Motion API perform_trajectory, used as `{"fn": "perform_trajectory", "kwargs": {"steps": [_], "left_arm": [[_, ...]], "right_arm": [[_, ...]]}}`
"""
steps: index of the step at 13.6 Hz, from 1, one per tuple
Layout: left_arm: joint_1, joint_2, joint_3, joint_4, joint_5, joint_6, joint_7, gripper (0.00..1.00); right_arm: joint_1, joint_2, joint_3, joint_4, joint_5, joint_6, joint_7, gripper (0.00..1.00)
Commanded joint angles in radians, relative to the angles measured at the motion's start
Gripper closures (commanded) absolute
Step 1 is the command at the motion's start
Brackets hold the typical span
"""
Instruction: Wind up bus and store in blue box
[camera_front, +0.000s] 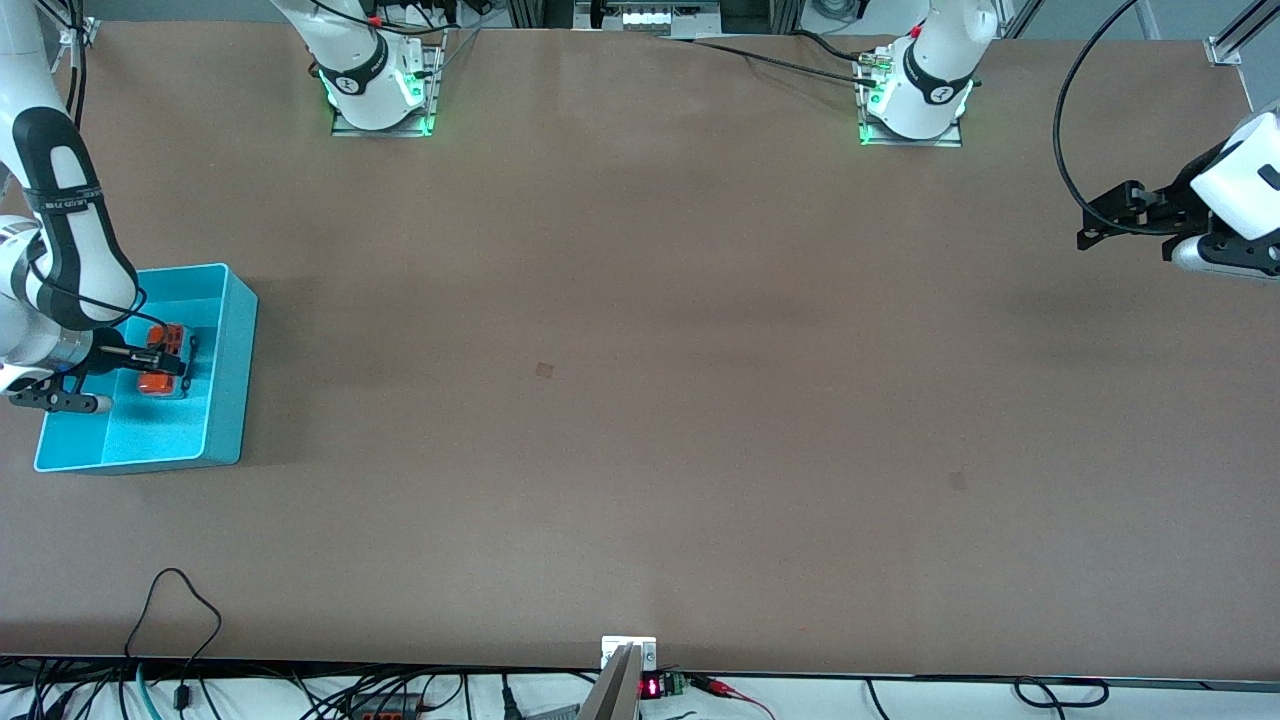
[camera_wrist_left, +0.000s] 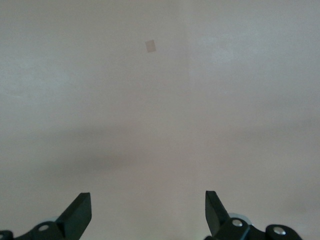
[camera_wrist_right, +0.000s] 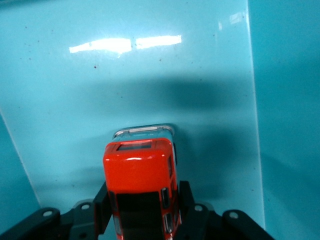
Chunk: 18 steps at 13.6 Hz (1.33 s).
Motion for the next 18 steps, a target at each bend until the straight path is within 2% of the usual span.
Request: {"fn": "perform_trajectory", "kwargs": {"steps": [1,2,3,4,7,10,12,15,18], "left_arm": [[0.015,0.012,-0.008,0.032,-0.004,-0.023,0.016,0.0],[0.015,0.012,-0.008,0.032,-0.004,-0.023,0.016,0.0],[0.015,0.012,-0.008,0.032,-0.004,-0.023,0.017,0.0],[0.015,0.013,-0.005,0.032,-0.004,-0.023,0.017,0.0],[0.015,0.013,-0.003,0.032,-0.004,-0.023,0.017,0.0],[0.017,0.015,-0.002,0.032,-0.004,-0.023,0.019,0.0],[0.018,0.015,-0.002,0.032,-0.004,-0.023,0.02,0.0],[0.018,0.015,-0.002,0.032,-0.004,-0.023,0.02,0.0],[0.02,0.015,-0.002,0.031,-0.004,-0.023,0.022,0.0]], "right_arm": [[-0.015,0.008,0.013,-0.013,0.006,0.031,-0.029,0.94],[-0.013,0.008,0.013,-0.012,0.007,0.03,-0.028,0.72],[-0.013,0.005,0.014,-0.013,0.009,0.03,-0.026,0.12],[-0.015,-0.002,0.014,-0.013,0.009,0.025,-0.022,0.0],[-0.009,-0.086,0.02,-0.006,0.011,-0.034,-0.019,0.0],[0.016,-0.25,0.03,0.01,0.017,-0.205,-0.017,0.0],[0.039,-0.344,0.03,0.064,0.04,-0.326,-0.016,0.0],[0.101,-0.389,0.02,0.215,0.04,-0.543,0.012,0.0],[0.186,-0.415,0.004,0.309,0.038,-0.696,0.171,0.0]]}}
